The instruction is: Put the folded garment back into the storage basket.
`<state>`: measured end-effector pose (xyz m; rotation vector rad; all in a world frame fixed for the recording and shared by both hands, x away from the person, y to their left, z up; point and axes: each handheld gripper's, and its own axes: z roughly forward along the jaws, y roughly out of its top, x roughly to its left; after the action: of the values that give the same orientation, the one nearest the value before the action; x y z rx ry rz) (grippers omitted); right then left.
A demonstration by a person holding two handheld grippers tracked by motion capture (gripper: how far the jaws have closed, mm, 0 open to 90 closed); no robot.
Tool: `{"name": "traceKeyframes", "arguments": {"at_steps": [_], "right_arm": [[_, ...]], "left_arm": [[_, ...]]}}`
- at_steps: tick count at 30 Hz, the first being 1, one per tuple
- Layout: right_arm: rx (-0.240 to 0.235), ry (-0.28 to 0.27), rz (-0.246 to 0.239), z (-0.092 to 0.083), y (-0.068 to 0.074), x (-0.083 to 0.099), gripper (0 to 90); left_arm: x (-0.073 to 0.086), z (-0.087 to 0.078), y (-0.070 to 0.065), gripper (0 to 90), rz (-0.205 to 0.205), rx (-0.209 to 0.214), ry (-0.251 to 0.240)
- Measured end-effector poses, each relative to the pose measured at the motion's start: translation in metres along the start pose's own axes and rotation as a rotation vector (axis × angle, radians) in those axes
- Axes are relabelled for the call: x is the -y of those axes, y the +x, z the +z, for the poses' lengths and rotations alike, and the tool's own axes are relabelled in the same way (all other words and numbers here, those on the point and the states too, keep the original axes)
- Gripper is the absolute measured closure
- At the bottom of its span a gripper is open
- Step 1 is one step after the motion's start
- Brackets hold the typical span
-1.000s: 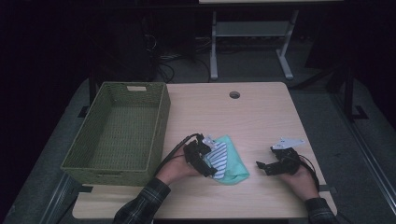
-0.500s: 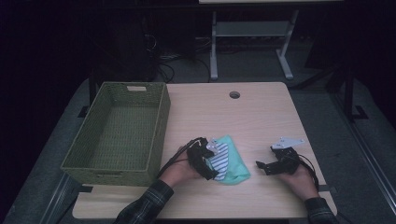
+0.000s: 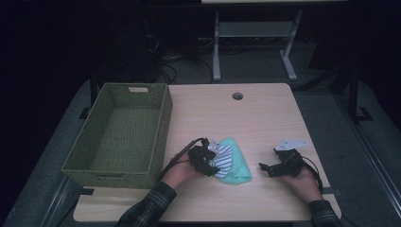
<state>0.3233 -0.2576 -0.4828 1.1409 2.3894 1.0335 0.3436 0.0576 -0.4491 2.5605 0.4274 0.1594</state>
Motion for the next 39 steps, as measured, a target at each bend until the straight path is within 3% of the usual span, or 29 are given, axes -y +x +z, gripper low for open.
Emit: {"name": "traceKeyframes", "arguments": {"at_steps": [4, 7, 20, 27, 30, 33, 39], "right_arm": [[0.0, -0.001, -0.002, 0.0, 0.0, 0.0, 8.5], [0.0, -0.001, -0.002, 0.0, 0.0, 0.0, 8.5], [0.0, 0.002, 0.004, 0.0, 0.0, 0.0, 8.5], [0.0, 0.004, 0.004, 0.0, 0.0, 0.0, 8.5], [0.0, 0.004, 0.004, 0.0, 0.0, 0.0, 8.5], [0.001, 0.006, 0.004, 0.0, 0.0, 0.0, 8.5], [0.003, 0.002, 0.004, 0.0, 0.0, 0.0, 8.5]], "left_arm": [[0.001, -0.001, 0.003, 65.4, -0.003, -0.009, -0.009], [0.001, -0.001, 0.004, 69.2, -0.006, -0.01, -0.013], [0.001, -0.006, 0.007, 70.9, -0.04, -0.004, -0.027], [-0.002, -0.018, 0.009, 70.8, -0.083, 0.004, -0.07], [-0.004, -0.023, 0.009, 70.7, -0.116, 0.034, -0.088], [-0.006, -0.026, 0.009, 70.7, -0.128, 0.037, -0.099], [-0.01, -0.034, 0.01, 70.5, -0.122, 0.052, -0.104]]}}
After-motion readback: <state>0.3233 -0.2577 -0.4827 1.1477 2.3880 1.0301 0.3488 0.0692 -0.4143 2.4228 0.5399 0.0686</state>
